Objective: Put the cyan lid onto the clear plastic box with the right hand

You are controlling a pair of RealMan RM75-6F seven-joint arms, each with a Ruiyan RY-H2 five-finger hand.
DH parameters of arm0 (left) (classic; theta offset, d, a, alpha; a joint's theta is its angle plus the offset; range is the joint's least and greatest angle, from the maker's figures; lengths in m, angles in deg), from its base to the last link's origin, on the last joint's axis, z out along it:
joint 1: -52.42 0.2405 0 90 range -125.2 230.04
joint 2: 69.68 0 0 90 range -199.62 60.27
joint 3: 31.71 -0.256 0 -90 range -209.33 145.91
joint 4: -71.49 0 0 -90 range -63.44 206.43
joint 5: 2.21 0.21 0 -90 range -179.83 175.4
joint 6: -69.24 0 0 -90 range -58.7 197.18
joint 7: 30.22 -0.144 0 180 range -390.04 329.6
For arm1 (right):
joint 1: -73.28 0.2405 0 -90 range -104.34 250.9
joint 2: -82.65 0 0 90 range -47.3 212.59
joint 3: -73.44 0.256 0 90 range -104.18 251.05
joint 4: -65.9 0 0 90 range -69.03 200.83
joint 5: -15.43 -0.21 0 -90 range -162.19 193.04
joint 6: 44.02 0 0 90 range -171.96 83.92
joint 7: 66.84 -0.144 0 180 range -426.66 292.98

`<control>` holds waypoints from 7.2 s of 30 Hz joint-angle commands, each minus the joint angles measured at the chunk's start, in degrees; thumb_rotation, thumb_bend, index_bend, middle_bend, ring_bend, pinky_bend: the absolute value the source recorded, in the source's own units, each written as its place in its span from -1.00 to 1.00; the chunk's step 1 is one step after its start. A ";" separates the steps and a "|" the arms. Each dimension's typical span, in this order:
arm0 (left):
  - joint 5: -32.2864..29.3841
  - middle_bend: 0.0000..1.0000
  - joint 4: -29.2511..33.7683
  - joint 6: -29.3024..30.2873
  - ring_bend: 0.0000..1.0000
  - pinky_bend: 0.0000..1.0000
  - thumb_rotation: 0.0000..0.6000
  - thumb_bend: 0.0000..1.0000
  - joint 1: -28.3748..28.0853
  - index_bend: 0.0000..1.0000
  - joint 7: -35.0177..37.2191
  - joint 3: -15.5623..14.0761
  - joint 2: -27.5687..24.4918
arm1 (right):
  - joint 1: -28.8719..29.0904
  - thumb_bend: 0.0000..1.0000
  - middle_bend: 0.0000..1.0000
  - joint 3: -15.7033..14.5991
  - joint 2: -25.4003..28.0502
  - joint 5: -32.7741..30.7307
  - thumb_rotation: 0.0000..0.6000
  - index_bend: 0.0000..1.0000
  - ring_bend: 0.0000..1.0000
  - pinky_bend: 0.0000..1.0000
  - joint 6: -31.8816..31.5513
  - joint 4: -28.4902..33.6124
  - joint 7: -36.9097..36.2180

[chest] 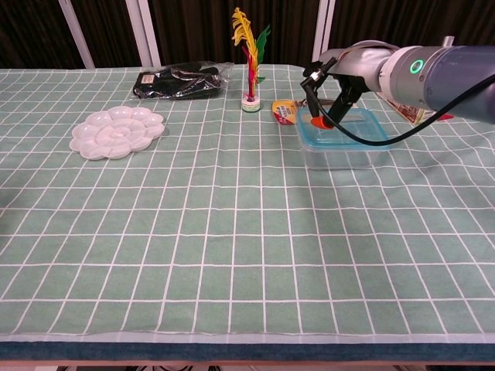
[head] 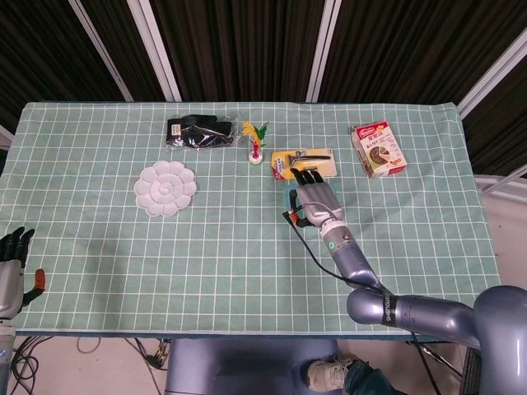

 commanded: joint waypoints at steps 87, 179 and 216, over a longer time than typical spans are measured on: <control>-2.81 -1.00 1.50 -2.37 -1.00 -1.00 1.00 0.05 -0.83 -0.88 0.43 -0.01 -1.35 | 4.82 0.09 -0.97 5.13 -9.51 -7.57 1.00 0.22 -1.00 -1.00 12.57 -25.26 -3.78; -5.22 -1.00 2.31 -3.08 -1.00 -1.00 1.00 0.05 -1.70 -0.88 0.38 -0.15 -2.02 | 3.78 0.09 -0.99 6.49 -12.97 -1.63 1.00 0.22 -1.00 -1.00 13.03 -30.30 -8.10; -5.53 -1.00 2.48 -3.40 -1.00 -1.00 1.00 0.05 -1.87 -0.88 0.85 -0.27 -2.36 | 6.89 0.09 -0.99 2.77 -13.98 -12.62 1.00 0.22 -1.00 -1.00 21.02 -34.48 0.97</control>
